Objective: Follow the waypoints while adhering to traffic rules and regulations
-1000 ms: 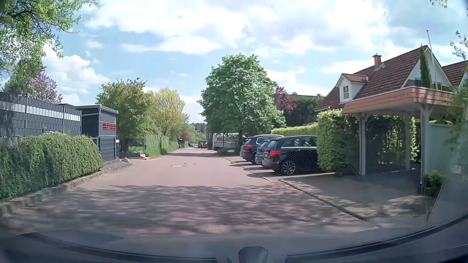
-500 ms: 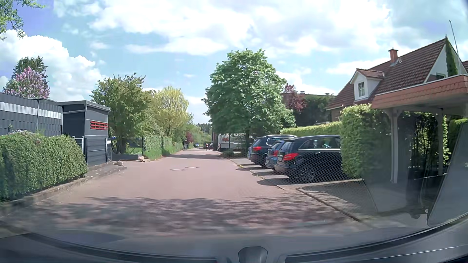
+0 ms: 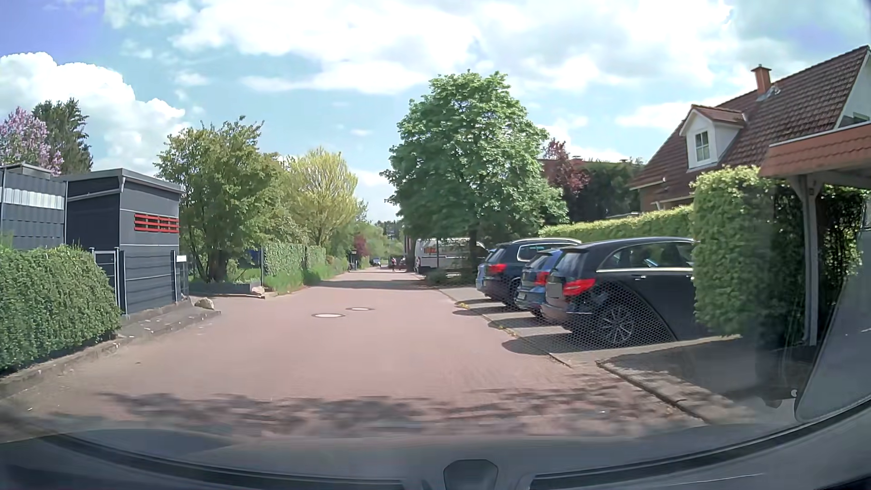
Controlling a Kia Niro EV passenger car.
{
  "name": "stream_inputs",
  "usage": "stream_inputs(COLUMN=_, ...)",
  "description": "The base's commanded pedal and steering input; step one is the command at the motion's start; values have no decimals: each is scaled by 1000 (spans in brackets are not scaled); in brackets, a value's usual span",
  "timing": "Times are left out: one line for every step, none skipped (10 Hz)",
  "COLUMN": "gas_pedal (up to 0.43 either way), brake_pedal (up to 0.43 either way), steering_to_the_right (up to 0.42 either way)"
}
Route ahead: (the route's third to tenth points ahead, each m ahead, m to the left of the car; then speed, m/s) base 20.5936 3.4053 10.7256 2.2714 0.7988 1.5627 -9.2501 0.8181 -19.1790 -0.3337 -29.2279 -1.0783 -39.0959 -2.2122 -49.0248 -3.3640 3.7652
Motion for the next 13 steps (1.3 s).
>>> stream_inputs(gas_pedal=0, brake_pedal=0, steering_to_the_right=-47)
stream_inputs(gas_pedal=0, brake_pedal=0, steering_to_the_right=-47)
stream_inputs(gas_pedal=0, brake_pedal=0, steering_to_the_right=-47)
stream_inputs(gas_pedal=0, brake_pedal=0, steering_to_the_right=-47)
stream_inputs(gas_pedal=0, brake_pedal=0, steering_to_the_right=-47)
stream_inputs(gas_pedal=0, brake_pedal=0, steering_to_the_right=-45)
stream_inputs(gas_pedal=0, brake_pedal=0, steering_to_the_right=-41)
stream_inputs(gas_pedal=0, brake_pedal=12, steering_to_the_right=-37)
stream_inputs(gas_pedal=0, brake_pedal=18, steering_to_the_right=-36)
stream_inputs(gas_pedal=0, brake_pedal=49, steering_to_the_right=-34)
stream_inputs(gas_pedal=0, brake_pedal=134, steering_to_the_right=-34)
stream_inputs(gas_pedal=0, brake_pedal=201, steering_to_the_right=-34)
stream_inputs(gas_pedal=0, brake_pedal=201, steering_to_the_right=-35)
